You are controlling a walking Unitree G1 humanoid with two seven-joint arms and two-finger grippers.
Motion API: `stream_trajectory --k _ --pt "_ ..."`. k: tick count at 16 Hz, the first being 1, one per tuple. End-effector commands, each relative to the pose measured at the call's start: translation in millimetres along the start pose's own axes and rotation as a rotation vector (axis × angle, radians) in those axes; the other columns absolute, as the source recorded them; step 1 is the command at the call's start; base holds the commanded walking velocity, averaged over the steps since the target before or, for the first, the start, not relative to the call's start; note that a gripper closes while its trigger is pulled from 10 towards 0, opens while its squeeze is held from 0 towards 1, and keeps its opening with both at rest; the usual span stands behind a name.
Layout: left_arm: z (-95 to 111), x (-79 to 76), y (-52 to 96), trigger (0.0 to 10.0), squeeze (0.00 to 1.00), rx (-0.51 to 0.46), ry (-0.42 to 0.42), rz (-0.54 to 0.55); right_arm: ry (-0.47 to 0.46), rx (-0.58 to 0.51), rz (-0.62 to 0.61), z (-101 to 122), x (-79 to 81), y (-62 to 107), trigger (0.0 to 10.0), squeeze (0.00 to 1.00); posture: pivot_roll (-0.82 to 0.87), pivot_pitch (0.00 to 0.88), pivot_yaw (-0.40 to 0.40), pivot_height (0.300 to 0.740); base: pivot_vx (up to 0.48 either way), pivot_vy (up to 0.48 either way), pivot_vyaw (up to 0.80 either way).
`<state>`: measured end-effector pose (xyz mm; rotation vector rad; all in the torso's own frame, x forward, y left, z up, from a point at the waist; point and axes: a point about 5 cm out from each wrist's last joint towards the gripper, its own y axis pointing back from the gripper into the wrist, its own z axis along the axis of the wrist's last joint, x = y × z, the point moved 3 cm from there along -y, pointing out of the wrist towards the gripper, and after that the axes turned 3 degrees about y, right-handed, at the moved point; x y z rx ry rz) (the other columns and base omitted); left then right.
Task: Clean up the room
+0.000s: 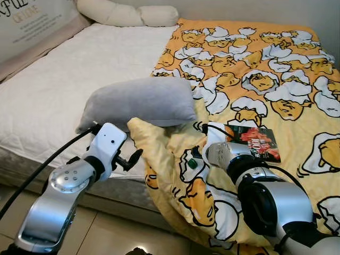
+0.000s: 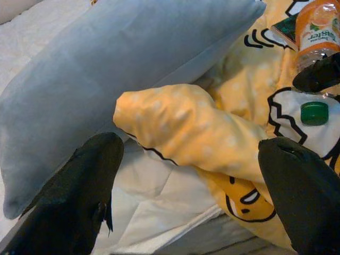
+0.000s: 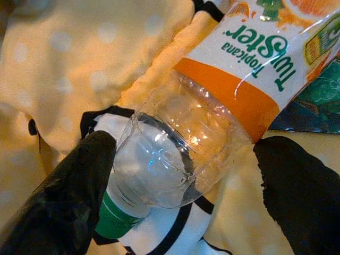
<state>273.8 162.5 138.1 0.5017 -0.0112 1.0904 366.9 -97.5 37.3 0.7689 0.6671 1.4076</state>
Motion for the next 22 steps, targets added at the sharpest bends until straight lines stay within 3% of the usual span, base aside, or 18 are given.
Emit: stream_trajectory --k 1,2,3,12,18,20,22 --pt "-1 1.3 5.4 10.0 0.0 0.01 -0.009 0.001 -0.017 0.014 -0.006 -5 -1.3 -1.6 2.0 0.0 0.05 0.003 0.041 0.74 0.0 0.0 0.0" --pt "-2 1.4 6.7 10.0 0.0 0.014 -0.009 0.001 -0.03 0.024 -0.004 -8 -1.4 -2.3 0.6 0.0 0.05 0.003 0.041 0.74 0.0 0.0 0.0" --pt "-3 1.5 8.6 10.0 0.0 0.019 -0.008 0.002 -0.031 0.036 -0.006 -13 -2.5 -3.8 0.0 0.0 0.05 0.001 0.04 0.74 0.0 0.0 0.0" --pt "-4 2.1 12.2 10.0 0.0 0.023 0.005 0.011 -0.035 0.057 -0.023 -26 -8.8 -8.5 0.0 0.0 0.06 0.0 0.033 0.74 0.0 0.0 0.0" --pt "-2 9.1 11.6 10.0 0.0 0.005 0.017 0.045 -0.08 -0.049 0.032 -6 -12.0 -6.9 0.0 0.0 0.03 0.0 0.046 0.74 0.0 0.0 0.0" --pt "-2 8.1 10.4 10.0 0.0 0.0 0.021 0.048 -0.05 -0.09 0.035 0 -14.9 -6.0 0.0 0.0 0.02 0.0 0.055 0.74 0.0 0.0 0.0" --pt "1 8.7 10.0 10.0 0.0 -0.009 0.021 0.049 -0.066 -0.168 0.053 18 -14.3 -1.3 0.0 0.0 0.02 0.0 0.06 0.74 0.0 0.0 0.0"
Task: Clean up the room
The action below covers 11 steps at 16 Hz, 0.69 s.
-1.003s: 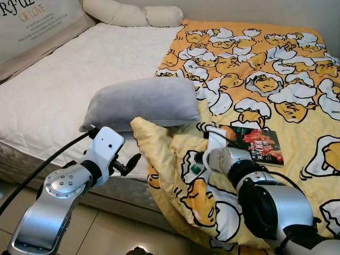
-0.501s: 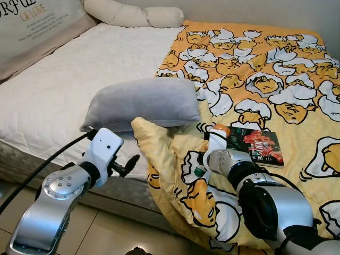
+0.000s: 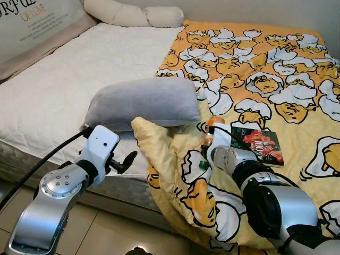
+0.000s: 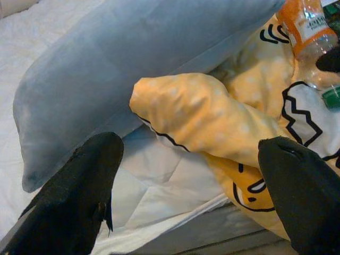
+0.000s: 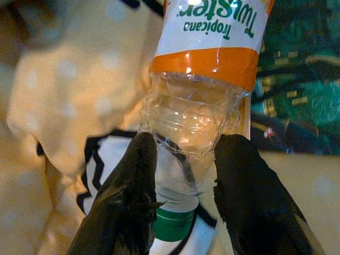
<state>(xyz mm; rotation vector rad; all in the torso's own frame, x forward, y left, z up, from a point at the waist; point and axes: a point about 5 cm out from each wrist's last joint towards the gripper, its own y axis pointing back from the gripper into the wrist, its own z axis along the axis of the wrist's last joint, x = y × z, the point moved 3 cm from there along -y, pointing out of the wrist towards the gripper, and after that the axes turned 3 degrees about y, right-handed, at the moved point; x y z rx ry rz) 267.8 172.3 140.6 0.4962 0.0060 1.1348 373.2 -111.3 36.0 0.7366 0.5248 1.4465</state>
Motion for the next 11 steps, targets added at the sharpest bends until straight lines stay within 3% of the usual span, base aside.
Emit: stream_trajectory --k 1,3,8,9,11 --pt "5 3.9 0.3 10.0 0.0 -0.019 -0.004 0.014 -0.032 -0.108 0.022 24 1.0 4.0 0.0 0.0 0.03 0.0 0.063 0.74 0.0 0.0 0.0" --pt "5 5.9 0.5 10.0 0.0 -0.024 -0.001 0.026 -0.019 -0.225 0.036 45 0.9 8.8 0.0 0.0 0.02 0.0 0.066 0.74 0.0 0.0 0.0" --pt "4 8.7 -1.3 10.0 0.0 -0.032 0.019 0.066 -0.041 -0.428 0.124 64 -1.7 18.3 0.0 0.0 0.02 0.0 0.075 0.74 0.0 0.0 0.0" --pt "3 9.8 -1.2 10.0 0.0 -0.034 0.021 0.079 -0.058 -0.472 0.137 67 -3.9 20.7 0.0 0.0 0.01 0.0 0.076 0.74 0.0 0.0 0.0" --pt "3 11.4 -0.2 10.0 0.0 -0.053 0.018 0.117 -0.19 -0.597 0.244 76 -11.8 31.6 0.0 0.0 0.02 0.0 0.071 0.74 0.0 0.0 0.0"
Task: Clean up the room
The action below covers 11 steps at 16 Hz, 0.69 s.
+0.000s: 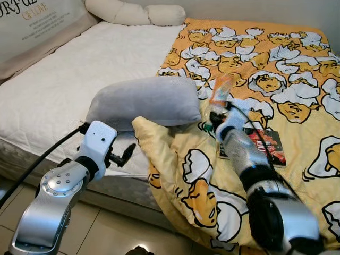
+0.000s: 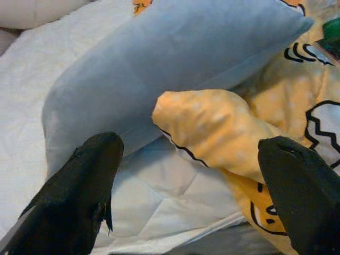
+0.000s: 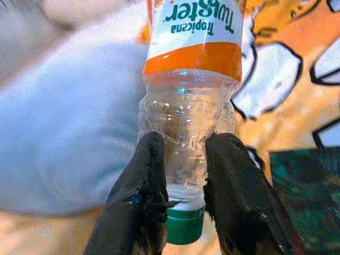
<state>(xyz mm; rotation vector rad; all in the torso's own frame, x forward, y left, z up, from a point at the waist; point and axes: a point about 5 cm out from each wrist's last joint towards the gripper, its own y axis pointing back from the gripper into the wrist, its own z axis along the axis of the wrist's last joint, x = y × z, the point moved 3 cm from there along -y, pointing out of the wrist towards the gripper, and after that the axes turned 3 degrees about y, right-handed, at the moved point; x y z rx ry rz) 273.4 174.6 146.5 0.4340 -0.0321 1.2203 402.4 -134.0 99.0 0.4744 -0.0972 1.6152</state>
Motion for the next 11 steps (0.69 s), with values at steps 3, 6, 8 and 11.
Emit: stream_trajectory --k 3,6,8,11 --pt "0 7.0 3.9 10.0 0.0 -0.028 0.011 0.063 -0.145 -0.175 0.116 27 0.6 8.9 0.0 0.0 0.03 0.0 0.064 0.74 0.0 0.0 0.0" --pt "0 4.2 6.2 10.0 0.0 -0.056 0.045 0.089 -0.331 -0.302 0.272 50 -6.6 26.4 0.0 0.0 0.02 0.0 0.052 0.74 0.0 0.0 0.0" --pt "-2 2.9 5.9 10.0 0.0 -0.058 0.05 0.09 -0.338 -0.316 0.306 54 -5.8 30.4 0.0 0.0 0.01 0.0 0.052 0.74 0.0 0.0 0.0" --pt "-2 2.0 3.6 10.0 0.0 -0.063 0.055 0.089 -0.328 -0.313 0.323 56 -2.6 33.2 0.0 0.0 0.01 0.0 0.055 0.74 0.0 0.0 0.0"
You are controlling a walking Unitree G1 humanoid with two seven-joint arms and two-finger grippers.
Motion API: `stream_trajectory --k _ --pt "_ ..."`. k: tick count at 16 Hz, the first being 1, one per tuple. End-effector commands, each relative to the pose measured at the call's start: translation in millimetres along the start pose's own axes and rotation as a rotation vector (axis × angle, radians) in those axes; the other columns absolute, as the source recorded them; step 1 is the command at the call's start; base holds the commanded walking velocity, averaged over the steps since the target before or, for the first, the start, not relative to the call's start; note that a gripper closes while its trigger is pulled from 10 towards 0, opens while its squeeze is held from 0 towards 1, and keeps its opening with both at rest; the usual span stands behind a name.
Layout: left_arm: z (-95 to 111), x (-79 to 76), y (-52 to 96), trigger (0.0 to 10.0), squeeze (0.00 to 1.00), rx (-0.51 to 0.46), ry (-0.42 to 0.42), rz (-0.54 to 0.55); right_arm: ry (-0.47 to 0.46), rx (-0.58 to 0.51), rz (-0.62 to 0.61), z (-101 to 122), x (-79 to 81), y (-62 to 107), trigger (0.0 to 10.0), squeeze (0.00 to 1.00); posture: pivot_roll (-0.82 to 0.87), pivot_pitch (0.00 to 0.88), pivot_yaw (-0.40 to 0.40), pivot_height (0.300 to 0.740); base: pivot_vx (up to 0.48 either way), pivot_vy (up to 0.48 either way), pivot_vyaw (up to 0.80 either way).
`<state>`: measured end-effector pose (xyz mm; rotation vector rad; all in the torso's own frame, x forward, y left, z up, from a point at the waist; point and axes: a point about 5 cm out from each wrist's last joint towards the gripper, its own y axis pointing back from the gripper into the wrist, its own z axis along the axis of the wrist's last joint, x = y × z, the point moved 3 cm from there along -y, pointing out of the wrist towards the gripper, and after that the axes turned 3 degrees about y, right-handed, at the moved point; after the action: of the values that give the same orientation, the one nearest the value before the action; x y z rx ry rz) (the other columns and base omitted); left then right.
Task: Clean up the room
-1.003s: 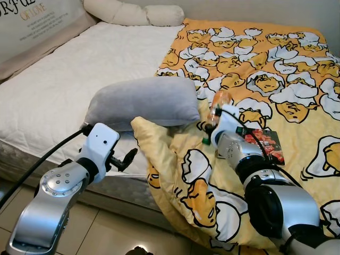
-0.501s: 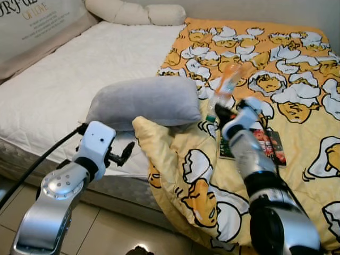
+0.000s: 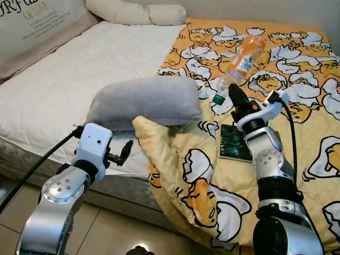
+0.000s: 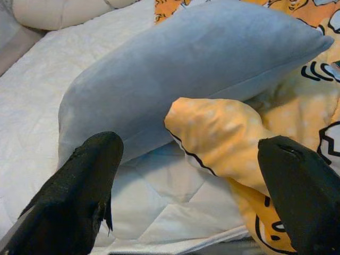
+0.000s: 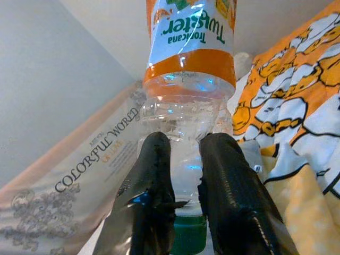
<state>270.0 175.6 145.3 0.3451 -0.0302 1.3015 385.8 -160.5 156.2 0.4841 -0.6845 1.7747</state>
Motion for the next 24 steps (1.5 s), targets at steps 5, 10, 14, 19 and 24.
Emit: stream_trajectory --k 5,10,14,19,24 --pt "-3 3.0 -0.7 10.0 0.0 0.011 -0.025 0.024 0.182 0.094 -0.09 -13 -6.1 1.8 10.0 0.0 0.01 0.0 0.055 0.74 0.0 0.0 0.0" --pt "-3 0.1 -3.5 10.0 0.0 0.003 -0.039 0.048 0.422 0.139 -0.233 -23 -15.2 2.8 10.0 0.0 0.01 0.0 0.044 0.74 0.0 0.0 0.0" --pt "-6 -3.4 -3.1 10.0 0.0 0.016 -0.047 0.033 0.623 0.342 -0.29 -51 -30.5 9.3 10.0 0.0 0.02 0.0 0.043 0.74 0.0 0.0 0.0" --pt "-10 -19.4 -4.8 10.0 0.0 0.059 -0.1 -0.125 0.777 0.662 -0.426 -80 -58.0 21.8 10.0 0.0 0.02 0.0 0.027 0.74 0.0 0.0 0.0" --pt "-12 -44.2 -12.0 10.0 0.0 0.086 -0.146 -0.369 0.781 0.788 -0.481 -85 -56.9 17.9 10.0 0.0 0.01 0.0 0.006 0.74 0.0 0.0 0.0"
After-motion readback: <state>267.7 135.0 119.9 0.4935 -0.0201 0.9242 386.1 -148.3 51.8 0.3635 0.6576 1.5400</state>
